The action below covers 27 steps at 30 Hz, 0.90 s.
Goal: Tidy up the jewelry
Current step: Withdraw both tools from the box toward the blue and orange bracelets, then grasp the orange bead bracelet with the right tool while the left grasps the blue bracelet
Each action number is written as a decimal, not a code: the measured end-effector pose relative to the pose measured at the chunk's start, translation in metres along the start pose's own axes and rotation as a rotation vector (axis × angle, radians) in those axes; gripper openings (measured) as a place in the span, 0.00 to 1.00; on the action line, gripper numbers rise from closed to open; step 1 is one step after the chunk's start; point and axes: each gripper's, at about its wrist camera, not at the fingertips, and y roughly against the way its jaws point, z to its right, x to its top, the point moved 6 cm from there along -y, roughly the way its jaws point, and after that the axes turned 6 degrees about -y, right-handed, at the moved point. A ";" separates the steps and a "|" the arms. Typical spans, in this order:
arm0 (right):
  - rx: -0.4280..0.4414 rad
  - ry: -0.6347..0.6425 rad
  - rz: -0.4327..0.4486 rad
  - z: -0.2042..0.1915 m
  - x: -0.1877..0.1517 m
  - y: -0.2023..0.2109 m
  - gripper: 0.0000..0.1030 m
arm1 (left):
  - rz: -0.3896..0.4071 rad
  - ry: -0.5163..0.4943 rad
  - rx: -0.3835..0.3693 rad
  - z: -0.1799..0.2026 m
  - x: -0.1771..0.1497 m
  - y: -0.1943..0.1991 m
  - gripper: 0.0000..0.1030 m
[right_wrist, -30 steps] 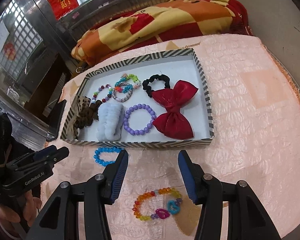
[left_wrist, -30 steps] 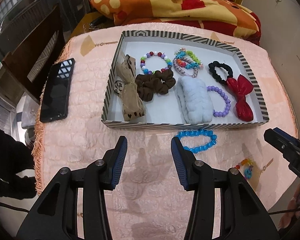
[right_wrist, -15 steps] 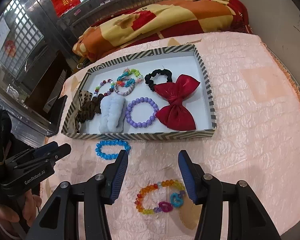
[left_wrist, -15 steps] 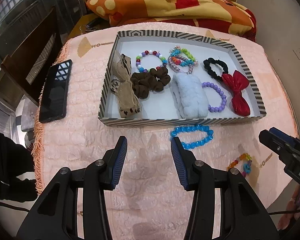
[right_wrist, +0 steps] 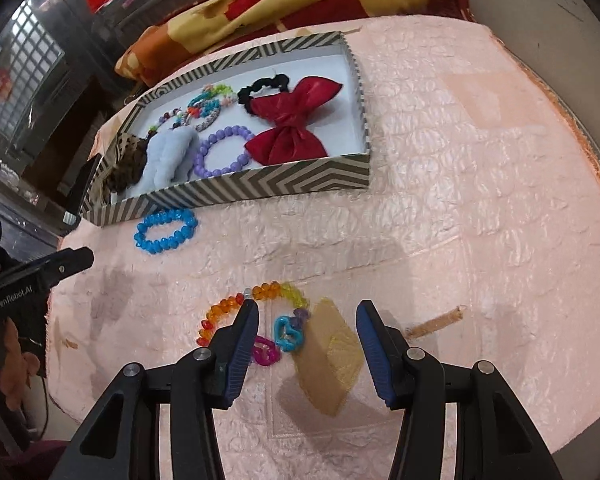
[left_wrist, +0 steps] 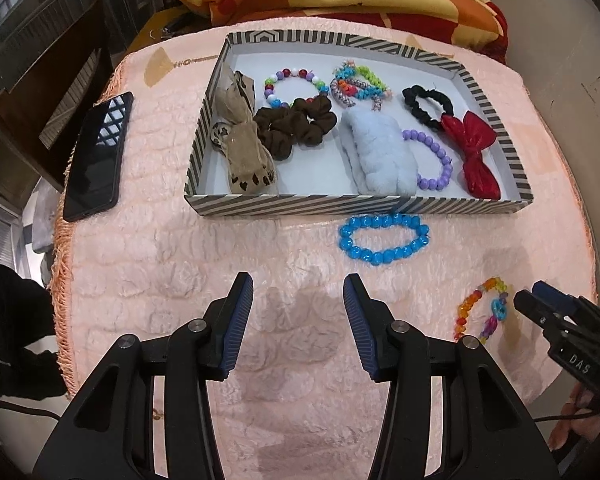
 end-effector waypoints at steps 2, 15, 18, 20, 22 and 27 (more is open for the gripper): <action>-0.009 0.014 -0.005 -0.003 -0.002 -0.005 0.48 | -0.006 0.000 0.000 0.000 0.000 -0.002 0.45; -0.027 0.052 -0.030 -0.008 0.004 -0.017 0.46 | -0.039 0.049 -0.029 -0.002 0.004 -0.011 0.46; -0.019 0.056 -0.036 -0.010 0.003 -0.017 0.46 | -0.043 0.059 -0.043 0.001 0.006 -0.014 0.48; -0.019 0.053 -0.036 -0.010 0.003 -0.016 0.46 | -0.053 0.070 -0.059 0.004 0.008 -0.020 0.49; -0.016 0.047 -0.032 -0.009 0.004 -0.014 0.46 | -0.063 0.089 -0.064 0.005 0.011 -0.025 0.49; -0.005 0.019 -0.023 -0.002 0.004 -0.008 0.46 | -0.070 0.104 -0.072 0.010 0.019 -0.038 0.49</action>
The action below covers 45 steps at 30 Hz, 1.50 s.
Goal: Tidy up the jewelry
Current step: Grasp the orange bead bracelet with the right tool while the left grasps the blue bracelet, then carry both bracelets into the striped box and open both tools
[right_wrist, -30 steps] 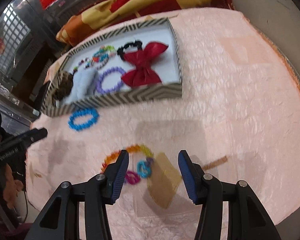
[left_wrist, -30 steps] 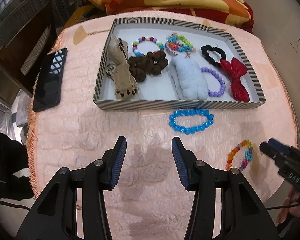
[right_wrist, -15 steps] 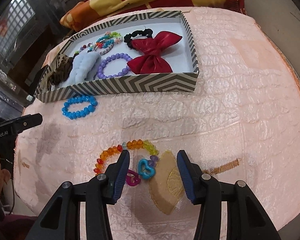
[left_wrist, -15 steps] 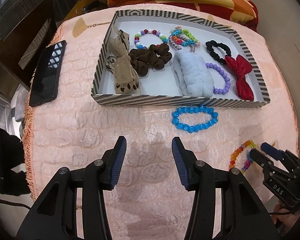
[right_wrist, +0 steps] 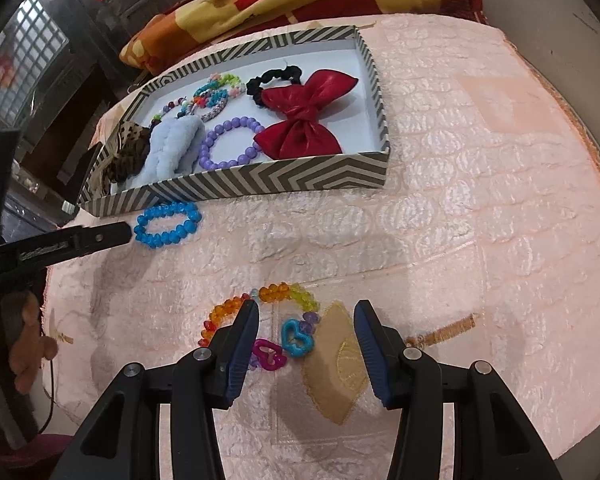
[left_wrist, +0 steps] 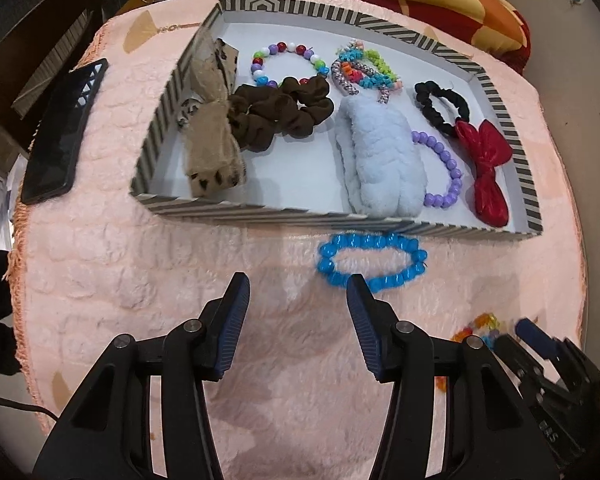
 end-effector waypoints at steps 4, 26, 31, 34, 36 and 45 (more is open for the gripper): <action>0.013 -0.017 0.006 0.003 -0.004 0.001 0.46 | 0.006 0.001 -0.001 0.006 0.006 -0.009 0.49; -0.151 0.148 0.072 -0.008 -0.006 -0.009 0.08 | -0.001 -0.109 0.005 0.018 0.005 -0.022 0.07; -0.092 0.122 0.124 -0.011 0.002 0.015 0.08 | 0.013 -0.170 -0.030 0.024 0.000 -0.002 0.07; -0.061 0.103 0.142 -0.013 0.007 0.026 0.08 | 0.035 -0.206 -0.041 0.029 0.000 0.015 0.07; -0.023 0.086 0.147 -0.014 0.011 0.034 0.08 | 0.045 -0.217 -0.057 0.031 0.001 0.024 0.07; 0.018 0.113 0.215 -0.032 0.034 0.066 0.08 | 0.111 -0.256 -0.085 0.034 0.022 0.076 0.07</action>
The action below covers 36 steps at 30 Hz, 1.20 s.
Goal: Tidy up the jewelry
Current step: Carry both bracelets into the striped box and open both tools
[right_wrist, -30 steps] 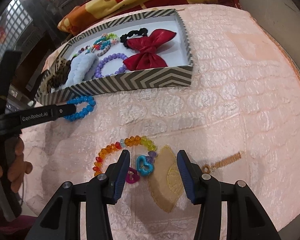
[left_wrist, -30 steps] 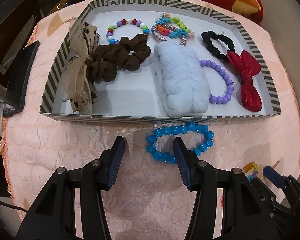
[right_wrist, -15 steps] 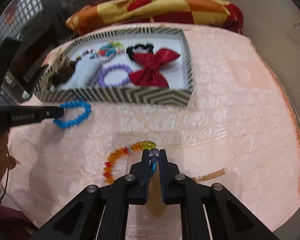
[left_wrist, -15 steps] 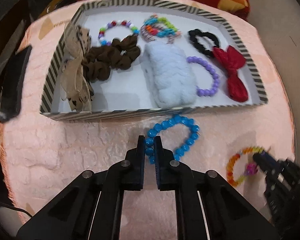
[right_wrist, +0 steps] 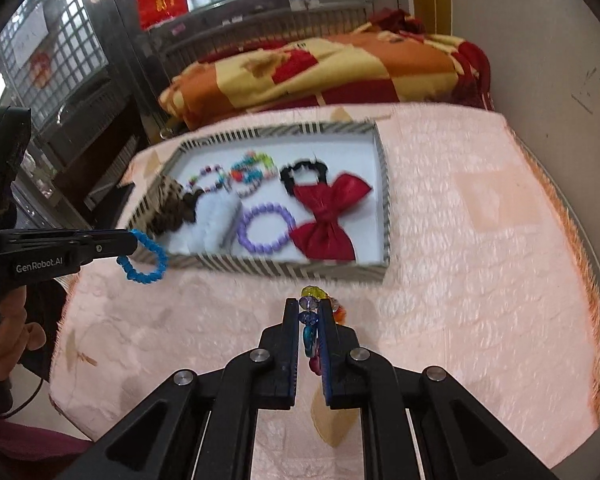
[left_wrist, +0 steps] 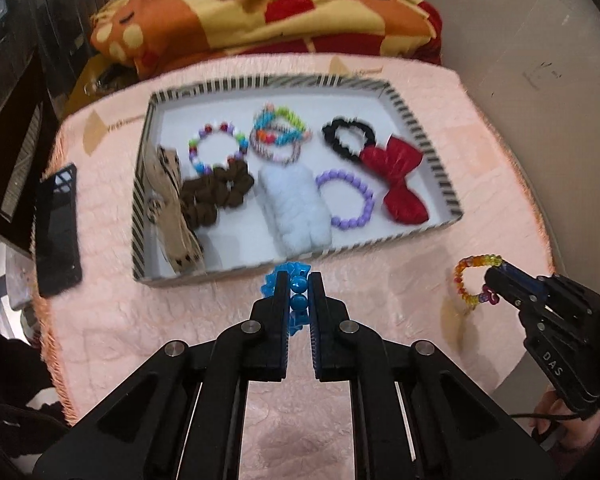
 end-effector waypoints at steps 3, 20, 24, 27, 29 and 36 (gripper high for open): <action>0.016 0.008 0.020 -0.003 0.015 0.005 0.08 | 0.029 -0.004 0.004 -0.004 0.014 0.011 0.07; 0.045 0.035 0.048 0.000 0.110 -0.029 0.08 | 0.067 0.020 0.039 -0.027 0.109 -0.007 0.07; 0.040 0.036 0.042 0.004 0.131 -0.044 0.08 | 0.048 0.039 0.024 -0.032 0.127 -0.024 0.07; 0.037 0.041 0.029 0.006 0.147 -0.059 0.08 | 0.043 0.050 0.036 -0.038 0.142 -0.038 0.07; 0.037 0.042 0.023 0.007 0.155 -0.068 0.08 | 0.041 0.063 0.037 -0.044 0.151 -0.049 0.07; 0.083 0.038 -0.010 -0.001 0.185 -0.109 0.08 | 0.000 0.120 0.092 -0.081 0.167 -0.088 0.07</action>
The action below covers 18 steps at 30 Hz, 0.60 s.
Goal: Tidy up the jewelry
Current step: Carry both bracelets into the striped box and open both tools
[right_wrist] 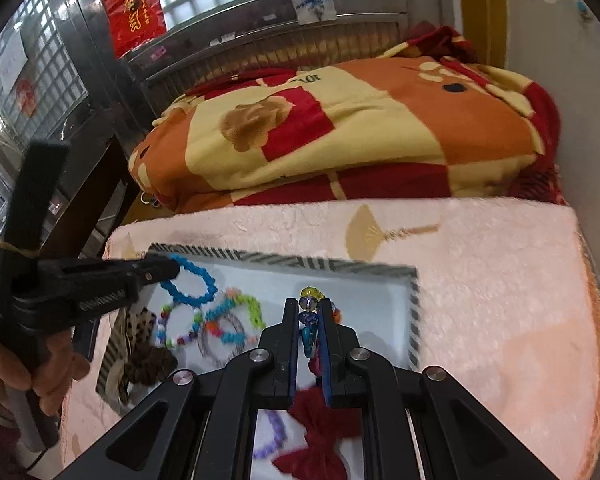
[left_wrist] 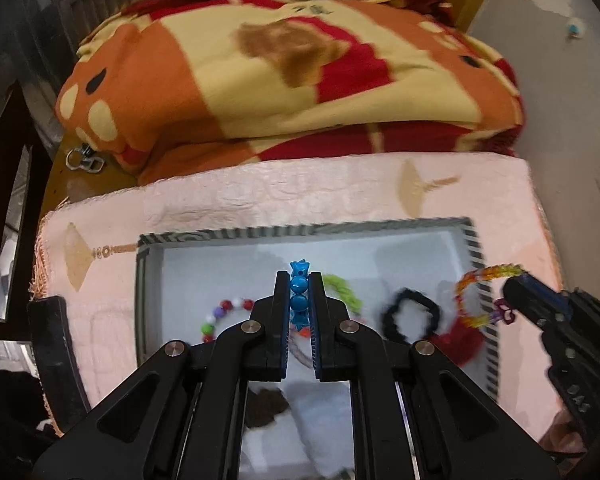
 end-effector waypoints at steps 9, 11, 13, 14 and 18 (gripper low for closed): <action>-0.099 -0.023 -0.104 0.040 -0.005 -0.063 0.08 | -0.091 0.053 0.102 -0.044 -0.013 -0.039 0.07; -0.140 -0.008 -0.122 0.047 -0.012 -0.069 0.08 | -0.091 0.046 0.110 -0.045 -0.016 -0.041 0.07; -0.166 0.011 -0.131 0.050 -0.017 -0.073 0.08 | -0.085 0.028 0.125 -0.044 -0.017 -0.041 0.07; -0.174 0.021 -0.135 0.049 -0.019 -0.075 0.08 | -0.080 0.019 0.133 -0.042 -0.018 -0.042 0.07; -0.216 0.051 -0.129 0.046 -0.020 -0.075 0.21 | -0.073 0.010 0.160 -0.040 -0.022 -0.042 0.08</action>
